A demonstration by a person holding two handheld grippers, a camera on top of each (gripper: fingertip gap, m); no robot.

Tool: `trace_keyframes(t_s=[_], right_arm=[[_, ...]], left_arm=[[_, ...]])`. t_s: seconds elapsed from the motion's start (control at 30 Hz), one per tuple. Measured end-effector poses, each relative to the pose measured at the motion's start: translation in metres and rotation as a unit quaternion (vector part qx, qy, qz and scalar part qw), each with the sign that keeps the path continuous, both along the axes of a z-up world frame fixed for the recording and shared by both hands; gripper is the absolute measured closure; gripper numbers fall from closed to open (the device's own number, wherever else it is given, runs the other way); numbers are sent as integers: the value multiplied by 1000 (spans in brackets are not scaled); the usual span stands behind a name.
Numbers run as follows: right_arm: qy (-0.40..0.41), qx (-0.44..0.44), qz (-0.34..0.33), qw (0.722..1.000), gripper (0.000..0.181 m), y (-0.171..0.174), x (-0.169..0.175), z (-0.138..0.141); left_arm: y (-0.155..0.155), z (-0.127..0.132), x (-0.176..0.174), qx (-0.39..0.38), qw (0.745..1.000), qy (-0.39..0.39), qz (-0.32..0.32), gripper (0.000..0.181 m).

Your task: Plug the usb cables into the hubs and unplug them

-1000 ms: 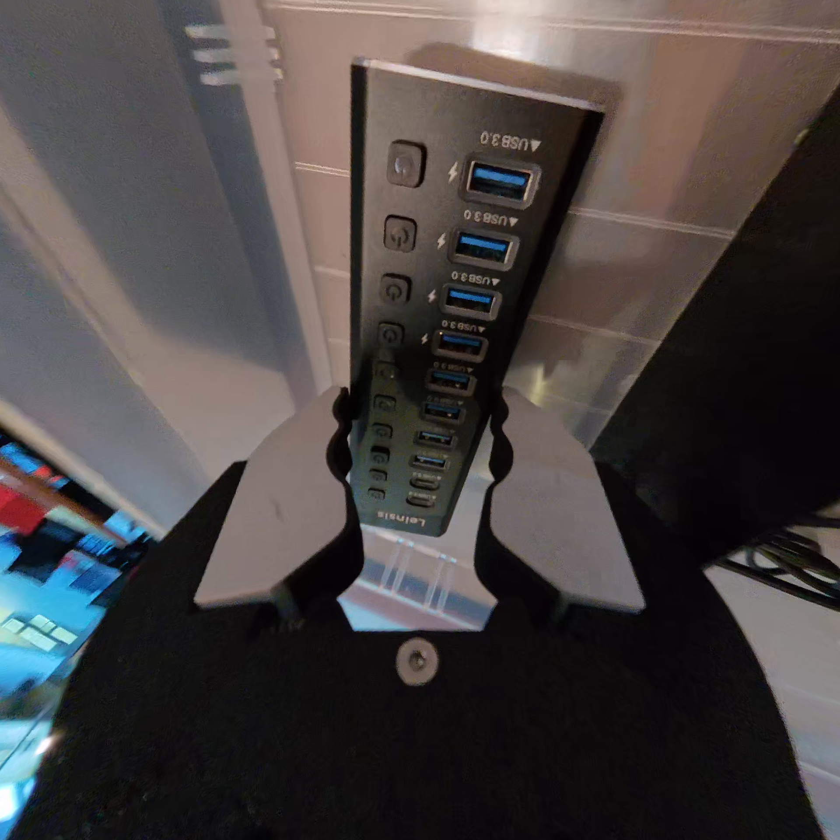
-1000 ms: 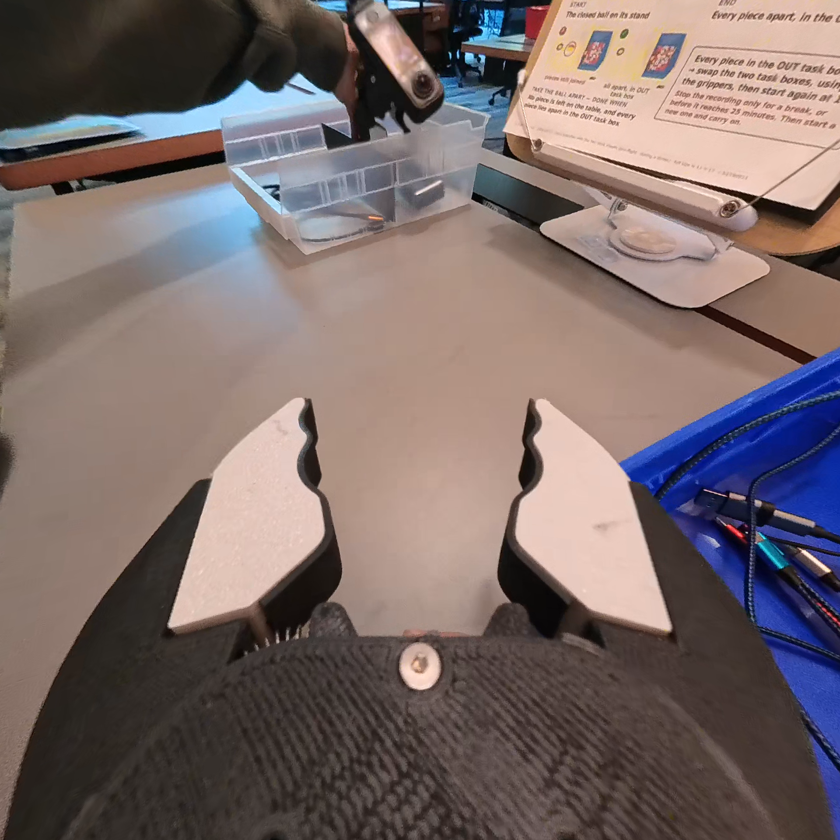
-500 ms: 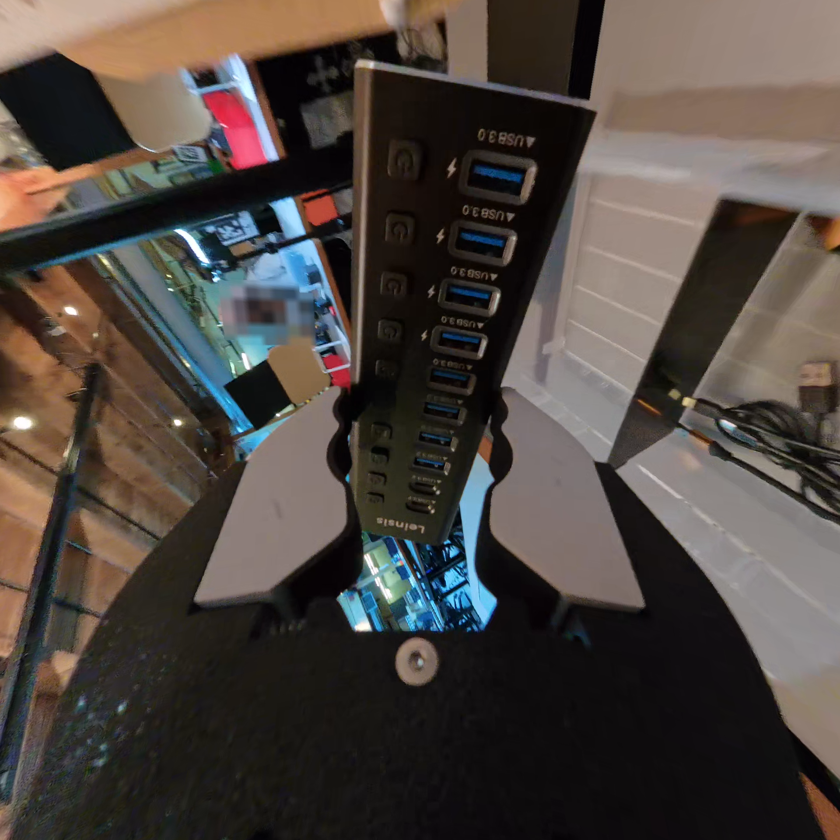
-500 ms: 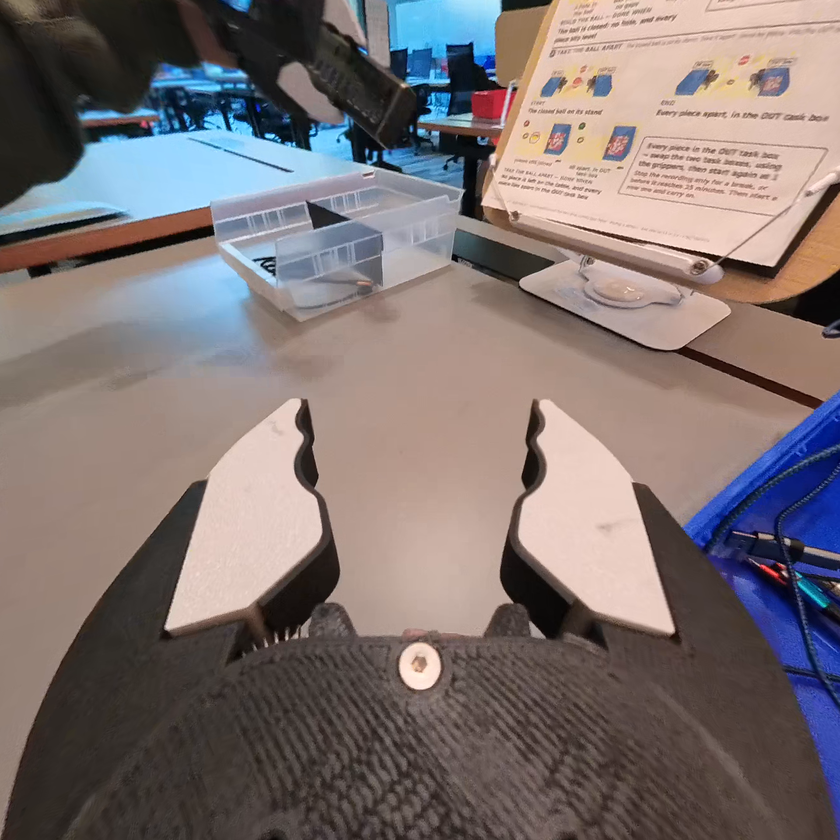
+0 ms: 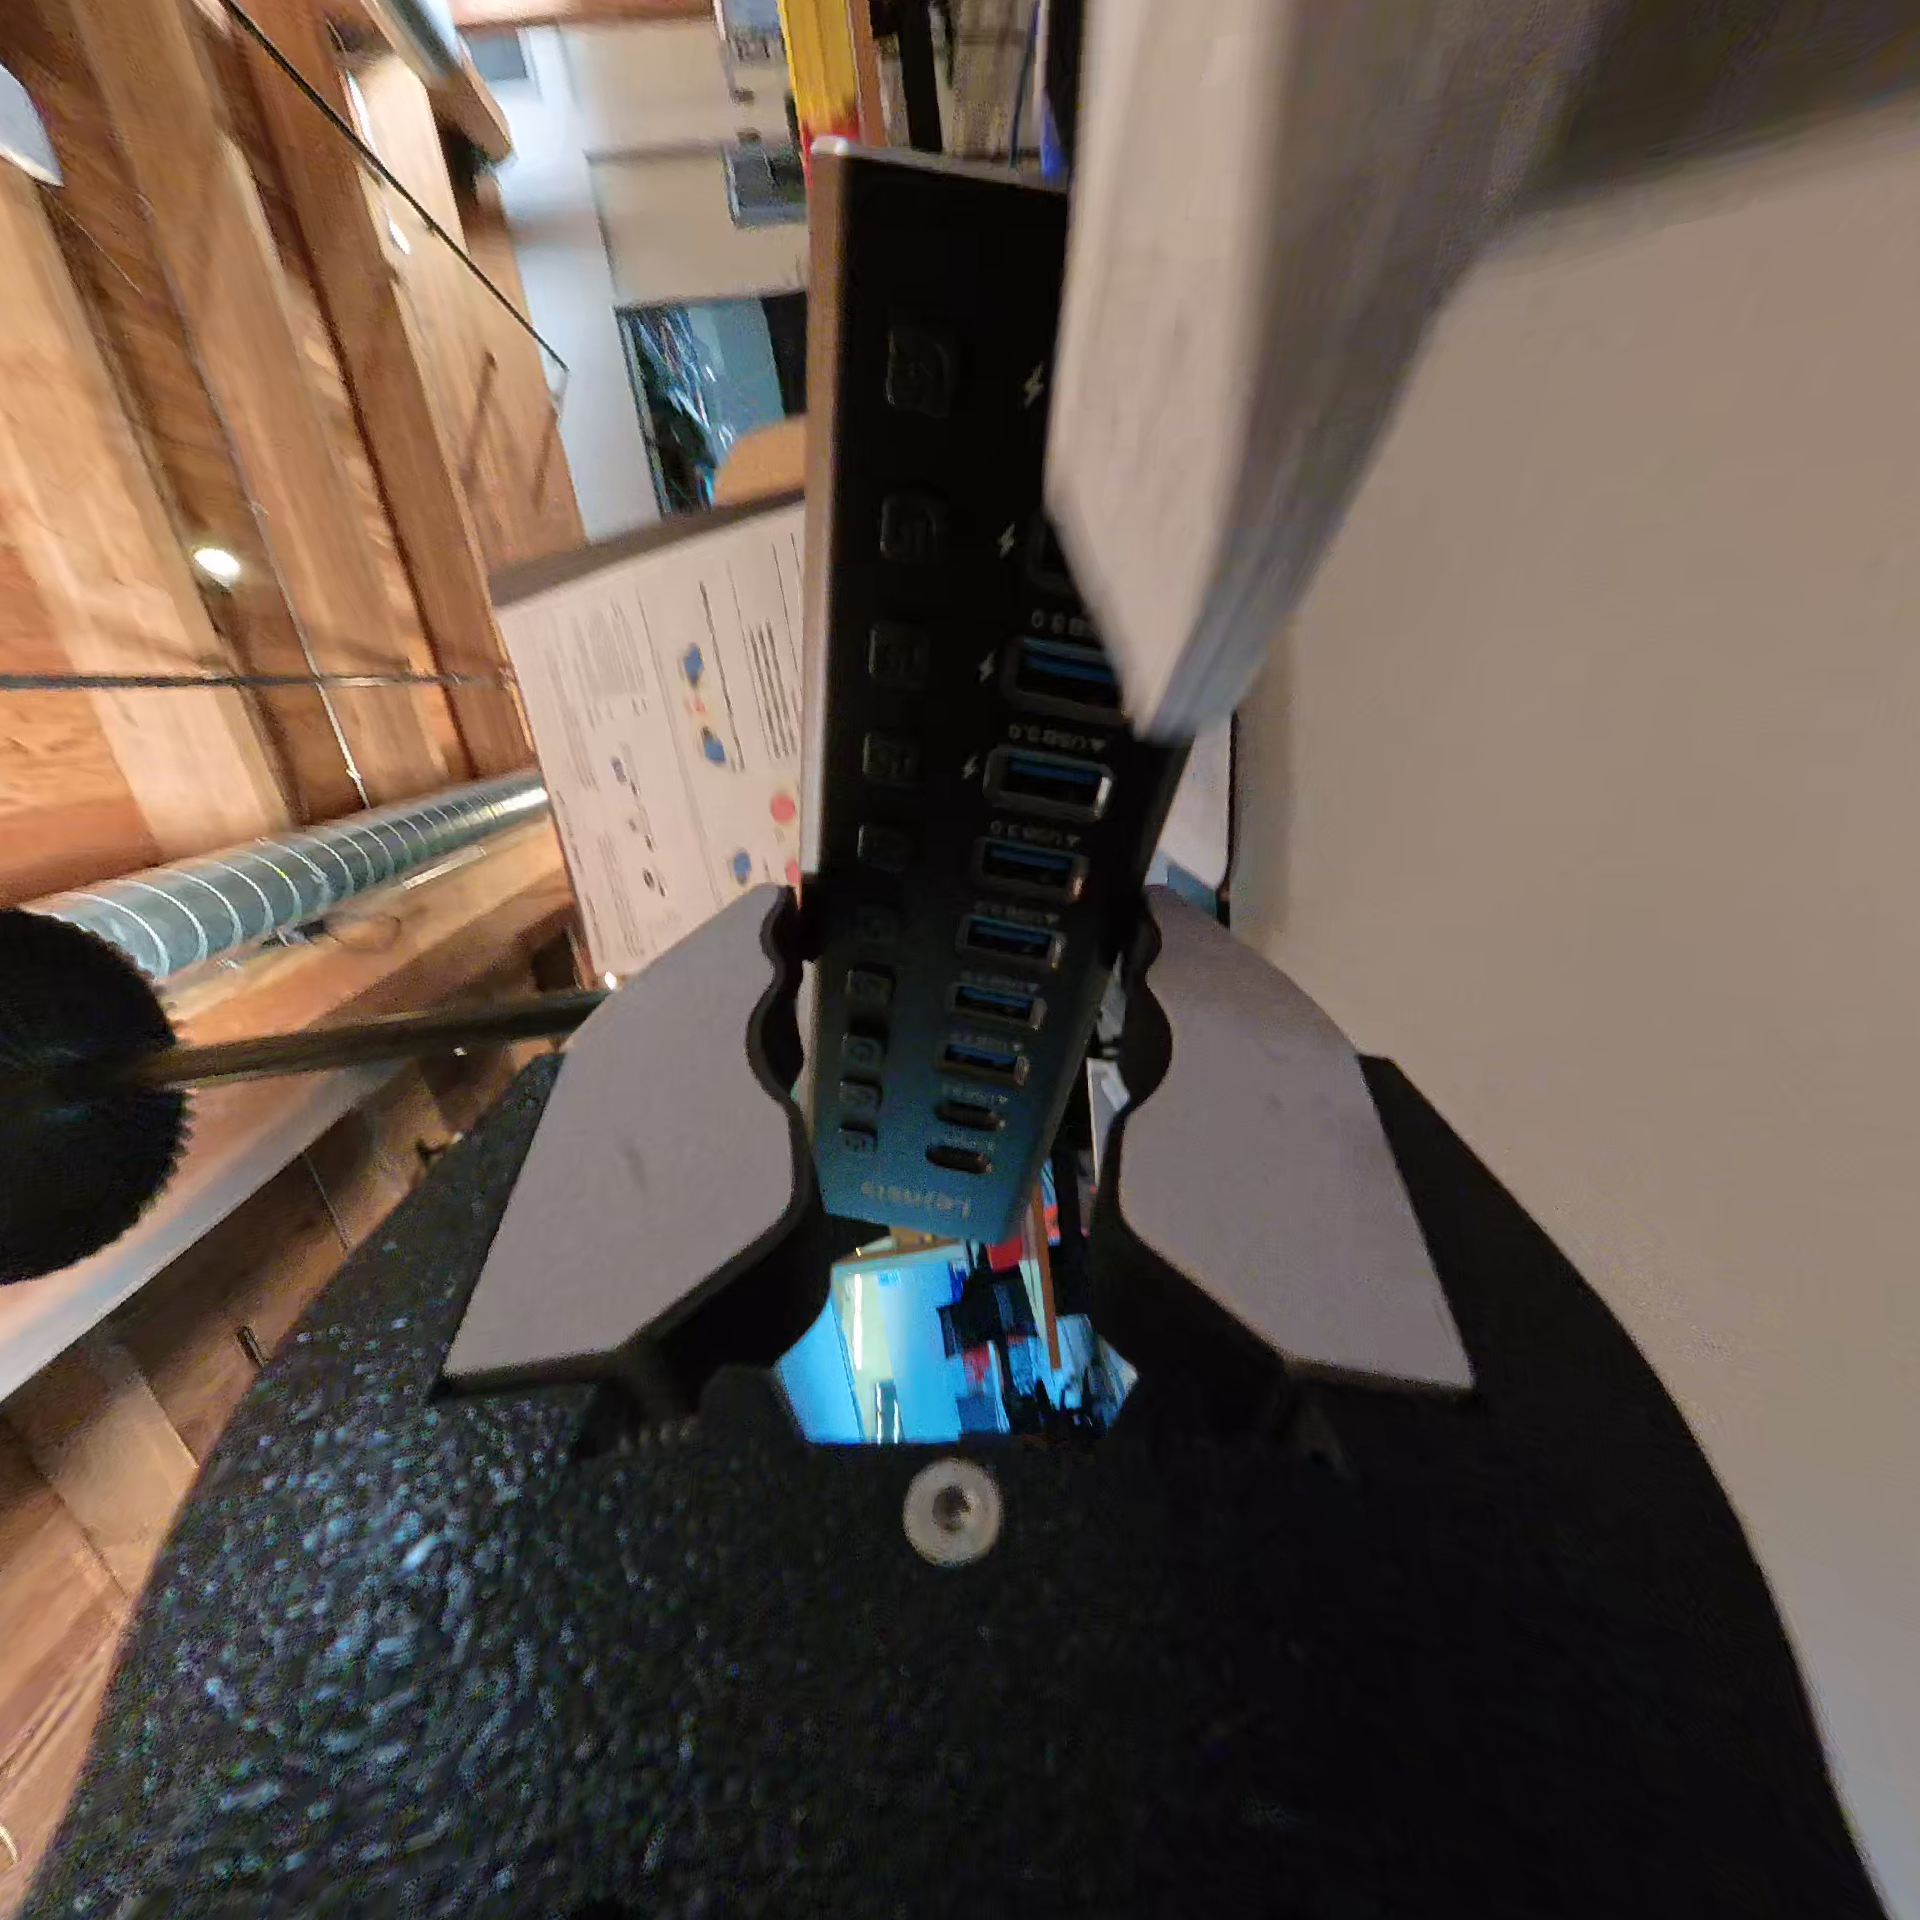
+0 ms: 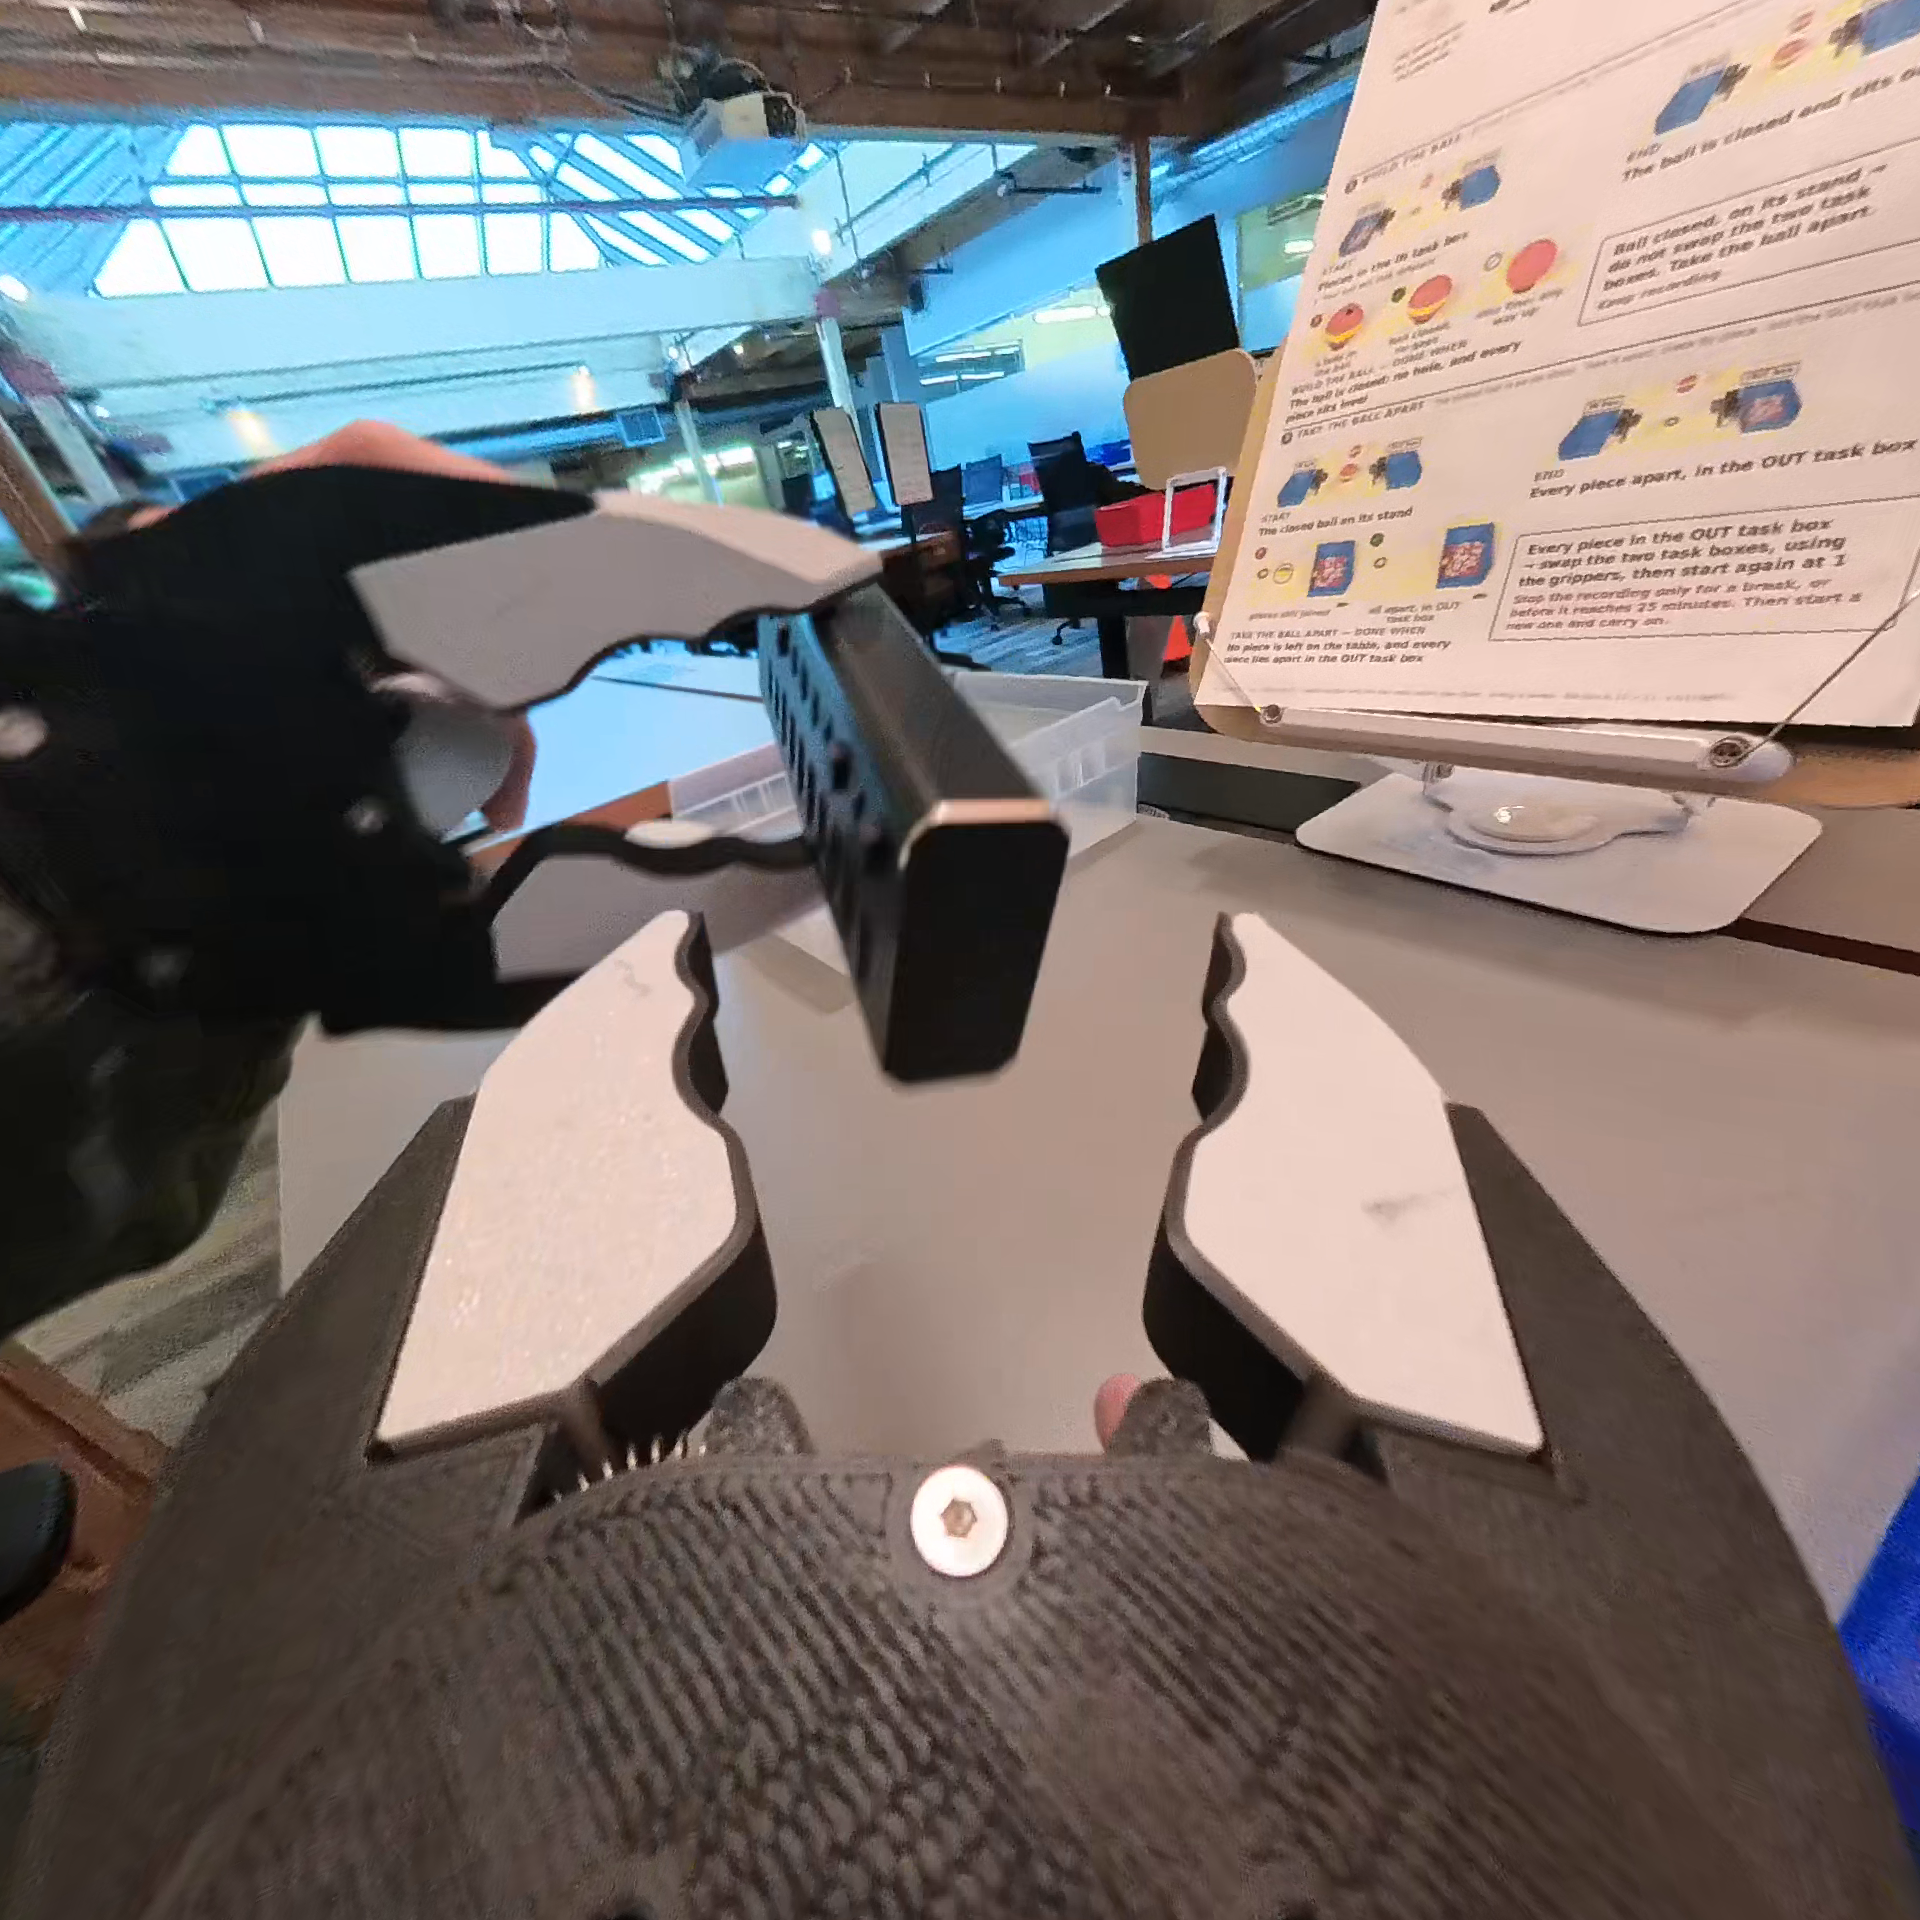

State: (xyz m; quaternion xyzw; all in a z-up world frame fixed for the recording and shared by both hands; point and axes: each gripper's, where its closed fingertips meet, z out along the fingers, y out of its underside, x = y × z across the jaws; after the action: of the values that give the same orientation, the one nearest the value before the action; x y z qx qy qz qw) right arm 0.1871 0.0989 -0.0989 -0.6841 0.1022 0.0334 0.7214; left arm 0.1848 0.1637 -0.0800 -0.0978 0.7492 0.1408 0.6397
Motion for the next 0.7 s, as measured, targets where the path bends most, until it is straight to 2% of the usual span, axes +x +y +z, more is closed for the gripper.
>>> trace_keyframes(t_s=[0.07, 0.1, 0.13, 0.17, 0.27, 0.37, 0.43, 0.53, 0.63, 0.7], right_arm=[[1, 19, 1, 1000, 94, -4, -1, 5], [-8, 31, 20, 999, 106, -5, -7, 9], [-21, 38, 50, 998, 133, -8, -15, 11], [-22, 47, 58, 997, 139, -10, -17, 14], [-10, 53, 79, 995, 141, -12, -20, 15], [-9, 85, 94, 992, 143, -17, -21, 21], [-12, 93, 111, 989, 145, -23, -22, 27], [-29, 85, 113, 990, 146, -28, -21, 28], [-60, 61, 89, 992, 146, -30, -13, 25], [-79, 46, 71, 993, 147, -33, -6, 25]], left_arm=[[-28, 0, -3, 8, 999, -10, -30, 123], [-39, 0, -4, 11, 999, -15, -43, 123], [-48, 1, -6, 12, 998, -20, -53, 123], [-52, 2, -7, 15, 998, -24, -53, 123], [-54, 6, -10, 17, 997, -41, -58, 122], [-59, 1, -13, -18, 995, -54, -78, 121], [-63, 1, -17, -65, 991, -72, -89, 107], [-58, 0, -26, -170, 976, -107, -83, 104], [-41, -8, -35, -269, 950, -149, -56, 106], [-32, -20, -45, -361, 917, -162, -37, 105]])
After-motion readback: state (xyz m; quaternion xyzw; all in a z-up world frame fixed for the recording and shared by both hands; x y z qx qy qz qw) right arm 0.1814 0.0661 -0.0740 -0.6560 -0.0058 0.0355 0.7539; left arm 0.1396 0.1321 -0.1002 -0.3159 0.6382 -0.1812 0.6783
